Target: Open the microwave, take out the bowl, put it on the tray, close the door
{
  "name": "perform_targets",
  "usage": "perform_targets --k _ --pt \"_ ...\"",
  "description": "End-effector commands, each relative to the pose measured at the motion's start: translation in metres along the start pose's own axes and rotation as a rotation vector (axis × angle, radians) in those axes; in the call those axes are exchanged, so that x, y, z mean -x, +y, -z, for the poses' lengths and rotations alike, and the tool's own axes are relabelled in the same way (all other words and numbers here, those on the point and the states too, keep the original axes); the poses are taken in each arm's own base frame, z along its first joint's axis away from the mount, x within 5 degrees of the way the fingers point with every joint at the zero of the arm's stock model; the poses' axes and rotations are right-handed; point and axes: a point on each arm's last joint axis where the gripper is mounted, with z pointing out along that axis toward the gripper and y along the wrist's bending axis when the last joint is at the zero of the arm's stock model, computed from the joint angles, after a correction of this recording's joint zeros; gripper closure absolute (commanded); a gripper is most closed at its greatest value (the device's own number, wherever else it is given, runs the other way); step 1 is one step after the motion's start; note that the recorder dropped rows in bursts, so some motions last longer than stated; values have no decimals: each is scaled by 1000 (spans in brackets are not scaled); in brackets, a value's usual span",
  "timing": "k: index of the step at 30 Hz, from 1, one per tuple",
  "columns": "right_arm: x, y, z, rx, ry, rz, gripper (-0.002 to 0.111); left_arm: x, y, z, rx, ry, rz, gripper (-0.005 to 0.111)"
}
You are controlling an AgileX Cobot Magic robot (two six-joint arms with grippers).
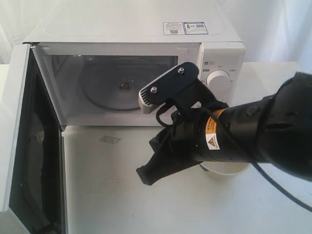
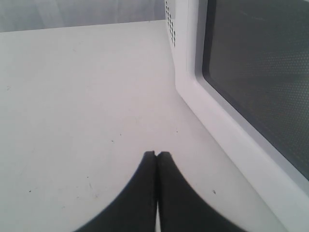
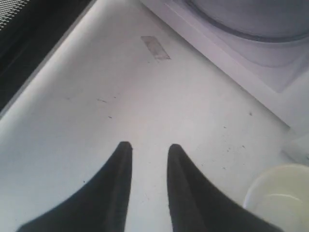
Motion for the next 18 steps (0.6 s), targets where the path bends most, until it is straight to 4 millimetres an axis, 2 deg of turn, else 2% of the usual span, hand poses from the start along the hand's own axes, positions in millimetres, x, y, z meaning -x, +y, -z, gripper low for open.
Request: perform_targets --k 1,5,18 --pt "-6 12 -1 60 -83 35 96 -1 0 0 4 -3 -3 107" --pt "-17 17 -5 97 -143 39 108 -1 0 0 4 -3 -3 107" --pt "-47 19 -10 130 -154 35 108 2 0 0 4 -30 40 107"
